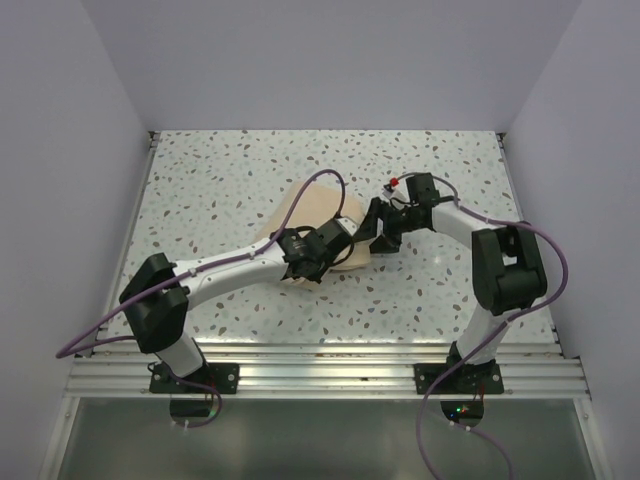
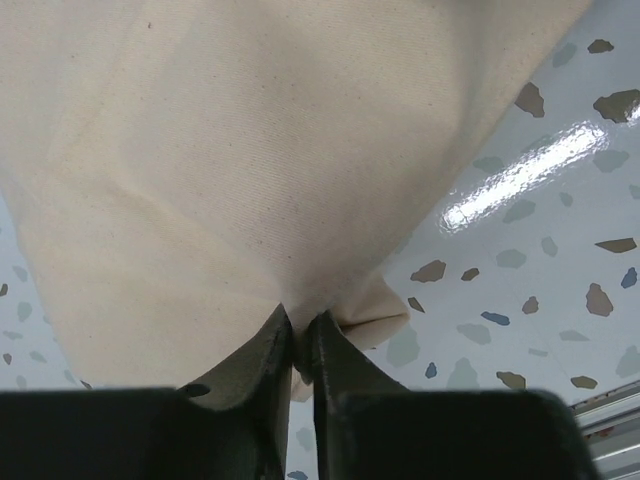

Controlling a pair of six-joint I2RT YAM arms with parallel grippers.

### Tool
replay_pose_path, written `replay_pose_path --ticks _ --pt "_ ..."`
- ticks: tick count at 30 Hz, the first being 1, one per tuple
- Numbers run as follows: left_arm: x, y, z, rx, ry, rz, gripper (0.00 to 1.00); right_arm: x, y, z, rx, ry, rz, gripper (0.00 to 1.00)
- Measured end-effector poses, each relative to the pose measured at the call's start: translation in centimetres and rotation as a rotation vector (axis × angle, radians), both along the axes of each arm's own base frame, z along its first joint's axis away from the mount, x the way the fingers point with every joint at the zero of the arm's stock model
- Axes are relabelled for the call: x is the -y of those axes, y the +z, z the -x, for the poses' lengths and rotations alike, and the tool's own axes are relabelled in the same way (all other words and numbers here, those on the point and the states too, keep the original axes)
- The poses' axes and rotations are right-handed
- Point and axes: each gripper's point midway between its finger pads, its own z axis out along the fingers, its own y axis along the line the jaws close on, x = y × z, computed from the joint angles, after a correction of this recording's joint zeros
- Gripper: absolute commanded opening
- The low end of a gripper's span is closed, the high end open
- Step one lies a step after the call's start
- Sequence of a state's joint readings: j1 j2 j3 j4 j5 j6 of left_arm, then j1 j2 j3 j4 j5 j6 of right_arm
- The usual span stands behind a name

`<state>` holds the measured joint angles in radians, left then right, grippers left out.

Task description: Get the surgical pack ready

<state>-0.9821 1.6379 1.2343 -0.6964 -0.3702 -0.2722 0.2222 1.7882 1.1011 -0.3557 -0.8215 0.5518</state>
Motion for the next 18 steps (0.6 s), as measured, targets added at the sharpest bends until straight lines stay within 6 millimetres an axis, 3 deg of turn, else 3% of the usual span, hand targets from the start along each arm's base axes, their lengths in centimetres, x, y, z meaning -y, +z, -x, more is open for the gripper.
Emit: replay_pose_path --ticks 2,4,7,10,13,14,15,18 --pt "0.0 0.0 0.1 -0.003 -0.002 0.002 0.44 0.4 -0.5 0.4 -0.013 -0.003 0.036 0.73" --pt "0.4 0.0 0.3 -0.014 -0.008 0.021 0.53 0.9 -0.8 0.7 -0.021 -0.011 0.077 0.74" --pt "1.1 0.5 0.7 -0.033 -0.024 0.067 0.59 1.8 -0.8 1.1 -0.027 -0.028 0.137 0.77" --pt "1.8 2.2 1.2 -0.033 -0.036 0.148 0.61 2.3 -0.3 1.1 -0.02 -0.04 0.176 0.77" --pt "2.2 5.0 1.4 -0.015 -0.04 0.253 0.44 2.8 0.2 1.0 -0.009 -0.044 0.209 0.72" --pt "2.2 6.0 1.2 -0.008 -0.033 0.297 0.3 2.8 0.4 0.9 -0.006 -0.044 0.215 0.7" --pt "2.0 6.9 0.7 -0.007 -0.014 0.337 0.22 2.9 0.6 0.8 0.001 -0.044 0.222 0.67" --pt "1.6 8.7 -2.1 -0.007 0.057 0.417 0.06 2.7 1.6 0.5 0.035 -0.042 0.228 0.45"
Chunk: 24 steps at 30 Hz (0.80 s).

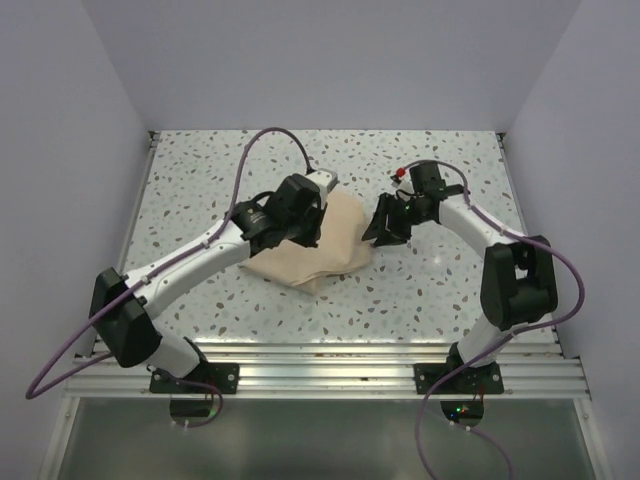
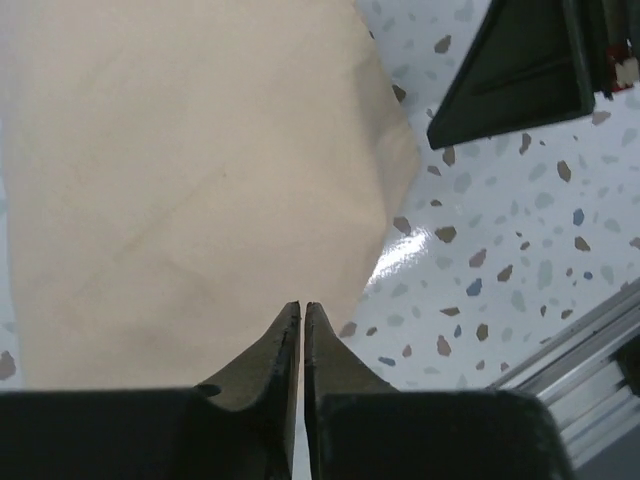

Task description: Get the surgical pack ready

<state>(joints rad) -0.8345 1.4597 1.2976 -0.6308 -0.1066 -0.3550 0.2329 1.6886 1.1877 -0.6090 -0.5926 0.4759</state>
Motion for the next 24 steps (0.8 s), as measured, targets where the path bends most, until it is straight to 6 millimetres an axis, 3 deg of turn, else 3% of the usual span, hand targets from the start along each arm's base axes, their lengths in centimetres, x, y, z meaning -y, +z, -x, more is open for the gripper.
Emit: replay_pose_path --ticks 4,9,13,18,24 --pt "0.7 -1.0 -3.2 -0.031 0.039 0.013 0.0 -1.7 1.1 0.0 0.026 0.028 -0.049 0.33" --pt "2.7 -5.8 -2.6 -0.154 -0.018 -0.008 0.0 -4.8 1.6 0.4 0.029 0.083 -0.144 0.24" --pt "2.8 -8.3 -1.6 -0.224 -0.028 -0.026 0.0 -6.4 -0.6 0.5 -0.024 0.117 -0.179 0.16" --pt "2.8 -10.0 -1.0 -0.26 -0.039 -0.036 0.0 -6.2 -3.6 0.9 -0.099 0.107 -0.144 0.07" --pt "2.6 -11.3 -0.3 -0.286 -0.051 -0.037 0.0 -5.4 -4.3 1.0 -0.095 0.099 -0.095 0.03"
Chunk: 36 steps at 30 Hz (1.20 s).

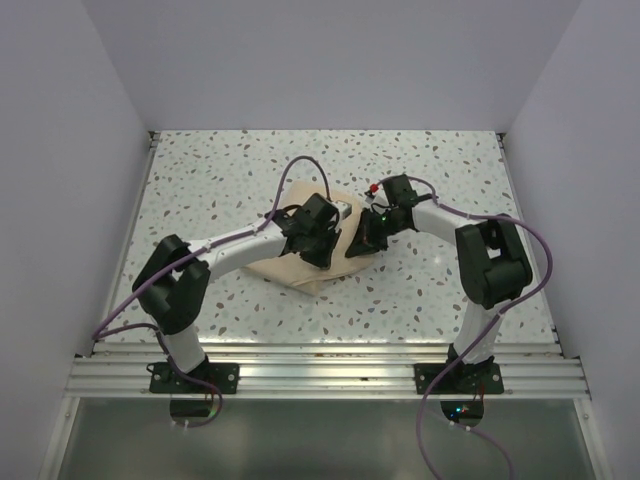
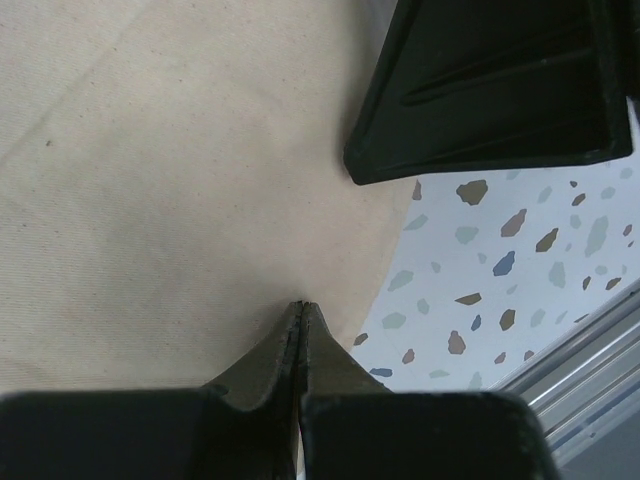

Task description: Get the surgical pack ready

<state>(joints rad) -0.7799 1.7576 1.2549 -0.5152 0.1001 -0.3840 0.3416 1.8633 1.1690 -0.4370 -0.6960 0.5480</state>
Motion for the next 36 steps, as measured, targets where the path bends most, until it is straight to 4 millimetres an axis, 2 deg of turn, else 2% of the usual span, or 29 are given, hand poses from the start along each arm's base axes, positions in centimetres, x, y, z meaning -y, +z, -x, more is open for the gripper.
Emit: replay_pose_path --ticks 6,15,16,17,18,19,21,22,23,26,29,33,36 --pt "-0.2 -1.0 0.6 -0.017 -0.006 0.001 0.0 -0.1 -0.6 -0.4 0.005 -0.012 -0.001 0.02" --pt "-0.2 -1.0 0.6 -0.018 -0.007 0.002 0.0 -0.1 -4.1 -0.9 -0.058 -0.053 0.034 0.0" --pt "-0.2 -1.0 0.6 -0.018 -0.006 0.0 0.15 -0.2 -4.5 -1.2 -0.065 -0.063 0.032 0.0" --pt "-0.3 -1.1 0.6 -0.018 -0.005 -0.002 0.16 -0.2 -4.5 -1.2 -0.066 -0.064 0.032 0.01" --pt "-0.4 -1.0 0.6 -0.019 0.005 -0.008 0.28 -0.2 -4.6 -1.1 -0.068 -0.064 0.033 0.03" --pt "-0.5 -0.8 0.5 -0.016 0.005 -0.013 0.35 -0.2 -4.6 -1.1 -0.068 -0.063 0.035 0.06" --pt "-0.7 0.1 0.4 0.002 0.023 -0.03 0.43 0.0 -4.6 -1.1 -0.067 -0.061 0.051 0.18" --pt "-1.0 0.7 0.2 0.021 0.035 -0.045 0.5 0.2 -4.5 -1.1 -0.063 -0.057 0.061 0.23" --pt "-1.3 1.4 -0.1 0.046 0.049 -0.063 0.52 0.4 -4.3 -0.9 -0.058 -0.052 0.073 0.31" --pt "-2.0 3.4 -0.7 0.121 0.083 -0.126 0.54 1.2 -2.8 -0.4 -0.025 -0.038 0.106 0.44" --pt "-2.0 4.4 -0.2 0.181 0.087 -0.203 0.55 1.8 -0.3 -0.2 0.04 -0.027 0.122 0.49" --pt "-2.2 3.7 1.5 0.226 0.059 -0.346 0.57 2.2 2.9 -0.2 0.121 -0.026 0.105 0.51" --pt "-2.8 2.3 2.1 0.242 0.05 -0.47 0.59 2.6 3.5 -0.1 0.139 -0.032 0.1 0.52"
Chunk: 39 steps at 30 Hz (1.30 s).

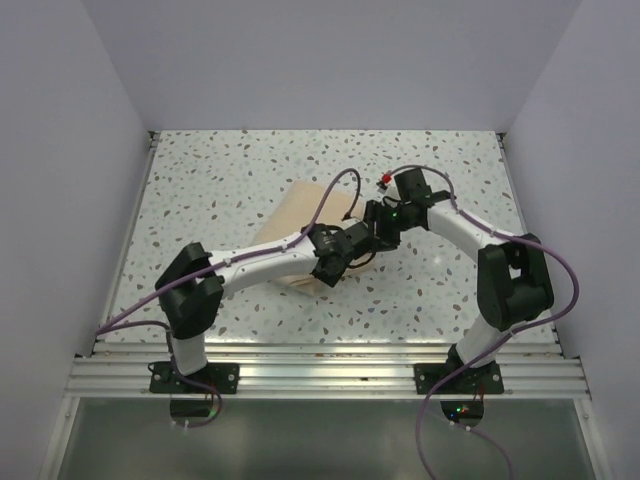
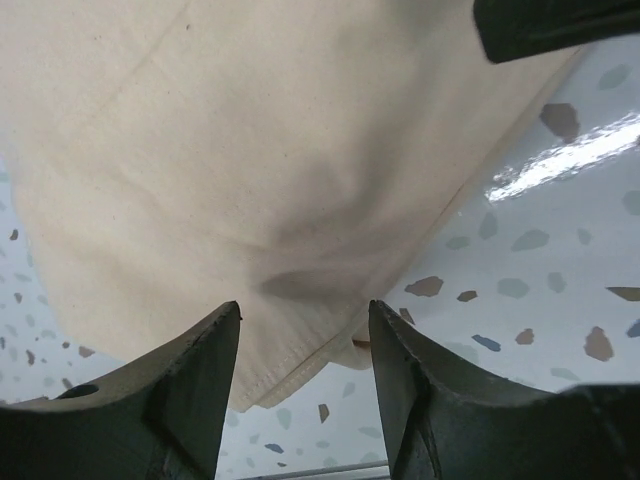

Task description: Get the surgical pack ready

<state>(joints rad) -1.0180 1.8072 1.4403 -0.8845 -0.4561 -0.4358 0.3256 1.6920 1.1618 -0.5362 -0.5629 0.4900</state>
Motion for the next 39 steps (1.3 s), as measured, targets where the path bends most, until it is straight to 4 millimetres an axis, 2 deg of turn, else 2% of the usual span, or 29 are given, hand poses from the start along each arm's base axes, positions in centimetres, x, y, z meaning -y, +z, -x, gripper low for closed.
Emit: replay_pose_path --ticks 5,11,19,24,28,31,34,39 --pt "-1.0 -1.5 0.8 0.02 -0.015 -0.142 0.58 0.6 -1.0 0.9 -0.033 -0.006 0.011 0.51" --pt "-0.8 -1.8 1.1 0.036 -0.032 -0.172 0.54 0.7 -1.4 1.6 -0.05 -0.004 0.011 0.5" --pt "-1.1 -2.2 0.8 0.049 -0.034 -0.204 0.36 0.8 -1.3 2.2 -0.052 -0.007 0.004 0.5" --pt "-1.0 -2.2 0.7 0.057 -0.036 -0.206 0.18 0.7 -1.5 2.3 -0.058 -0.01 -0.004 0.48" --pt "-1.1 -2.1 0.5 0.065 -0.037 -0.214 0.0 0.3 -1.3 2.3 -0.062 -0.016 -0.031 0.43" --pt "-1.1 -1.8 0.4 0.072 -0.033 -0.216 0.0 -0.4 -0.8 2.1 -0.065 -0.02 -0.076 0.39" --pt "-1.2 -1.4 0.3 0.082 -0.027 -0.216 0.0 -1.5 -0.5 1.4 -0.074 -0.034 -0.14 0.27" --pt "-1.3 -0.5 0.1 0.102 -0.021 -0.205 0.0 -3.7 -0.6 1.0 -0.108 -0.036 -0.21 0.19"
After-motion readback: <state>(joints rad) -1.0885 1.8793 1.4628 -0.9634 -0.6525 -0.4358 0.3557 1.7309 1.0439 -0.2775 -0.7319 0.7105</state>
